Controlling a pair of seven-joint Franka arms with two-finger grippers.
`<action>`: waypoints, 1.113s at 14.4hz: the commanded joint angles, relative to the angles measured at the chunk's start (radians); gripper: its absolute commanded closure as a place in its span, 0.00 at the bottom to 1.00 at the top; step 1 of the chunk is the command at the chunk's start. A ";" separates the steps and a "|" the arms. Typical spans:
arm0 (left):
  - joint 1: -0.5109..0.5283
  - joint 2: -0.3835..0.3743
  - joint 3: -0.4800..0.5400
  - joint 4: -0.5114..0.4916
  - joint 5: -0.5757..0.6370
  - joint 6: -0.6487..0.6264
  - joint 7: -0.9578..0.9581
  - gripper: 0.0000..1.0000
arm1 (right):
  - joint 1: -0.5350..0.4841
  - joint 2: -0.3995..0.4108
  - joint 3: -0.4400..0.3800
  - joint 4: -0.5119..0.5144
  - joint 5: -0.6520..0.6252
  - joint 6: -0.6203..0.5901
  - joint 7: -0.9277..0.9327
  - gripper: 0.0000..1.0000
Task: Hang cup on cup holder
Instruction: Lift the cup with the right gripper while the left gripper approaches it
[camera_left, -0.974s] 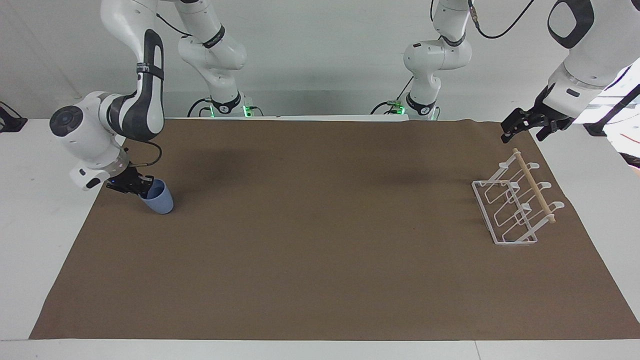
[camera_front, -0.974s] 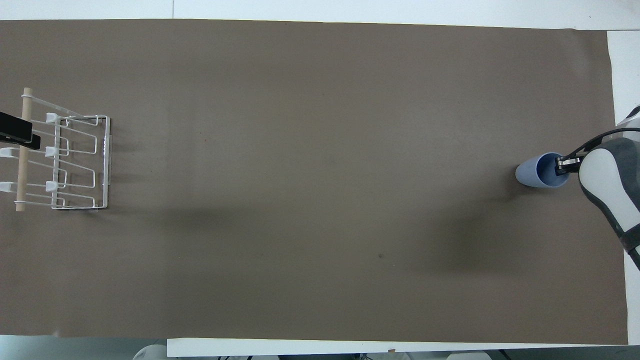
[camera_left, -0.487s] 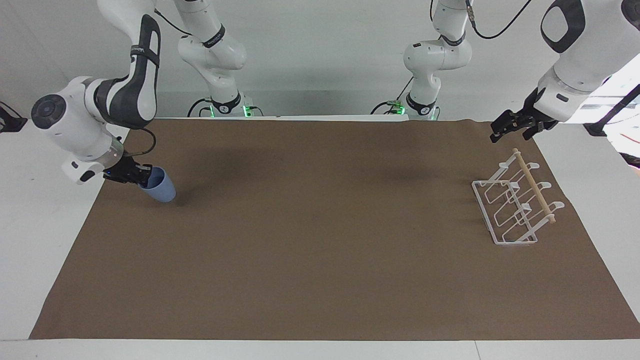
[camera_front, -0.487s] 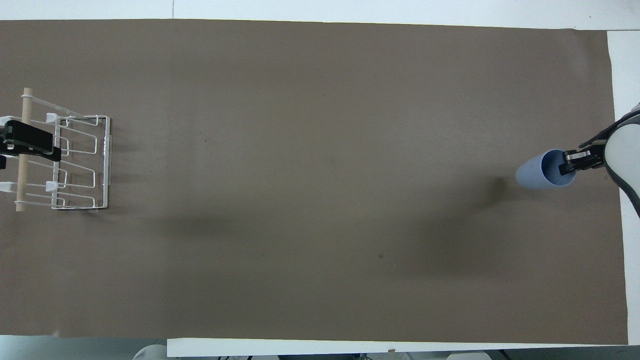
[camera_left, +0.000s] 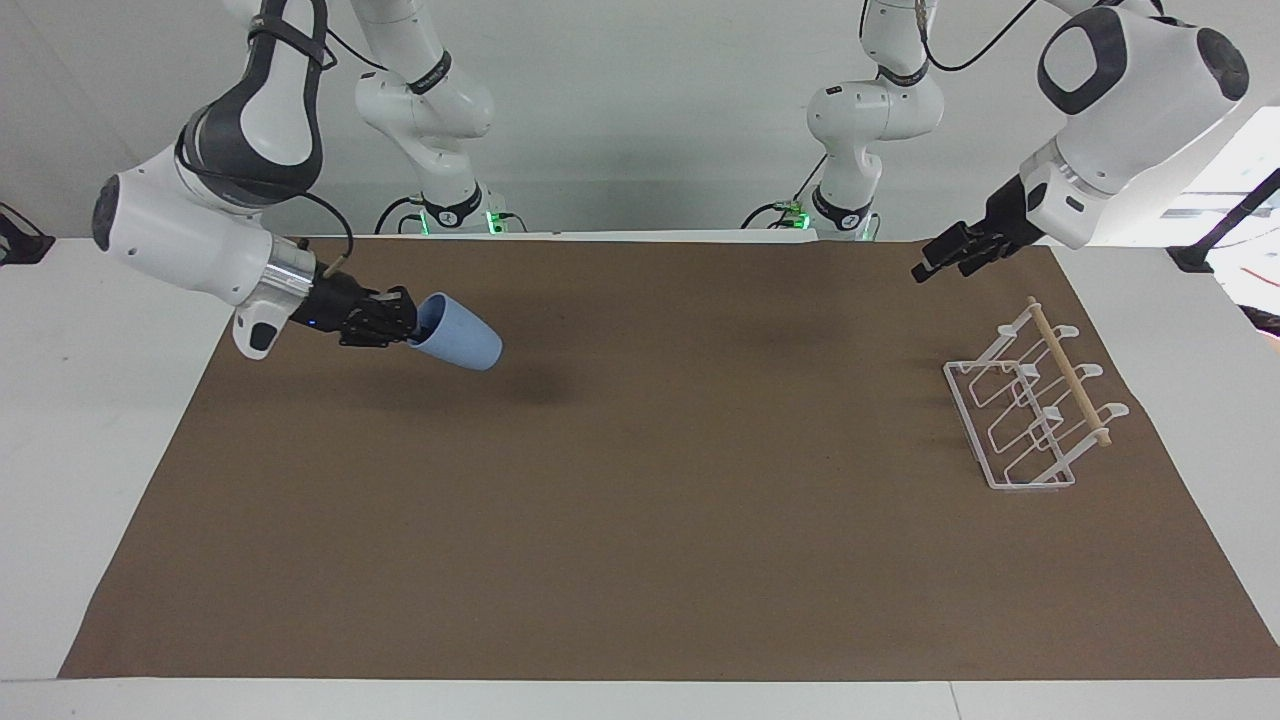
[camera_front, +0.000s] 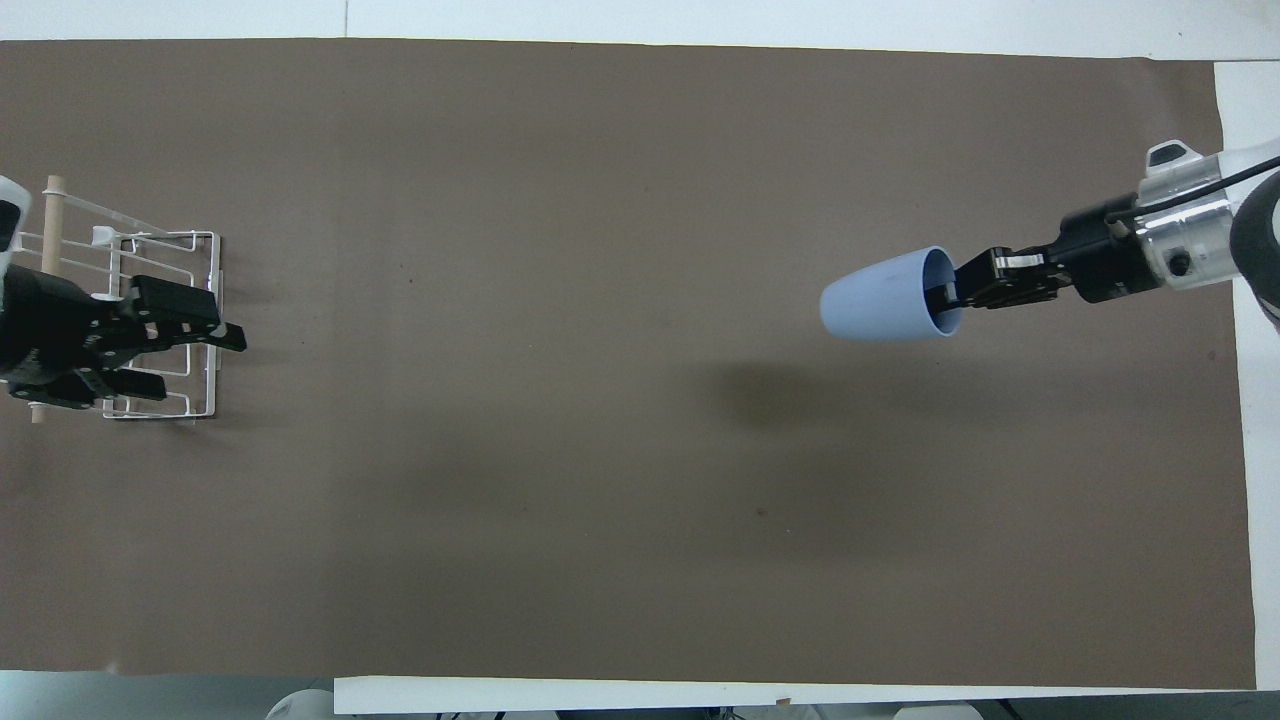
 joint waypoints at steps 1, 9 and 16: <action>-0.096 -0.073 -0.002 -0.106 -0.007 0.097 -0.309 0.00 | 0.053 -0.033 0.002 -0.067 0.218 0.019 0.098 1.00; -0.168 0.061 -0.007 0.065 -0.116 0.188 -0.992 0.01 | 0.293 -0.099 0.002 -0.245 0.672 0.295 0.114 1.00; -0.355 0.214 -0.007 0.408 0.021 0.070 -1.459 0.01 | 0.365 -0.096 0.001 -0.247 0.661 0.395 0.172 1.00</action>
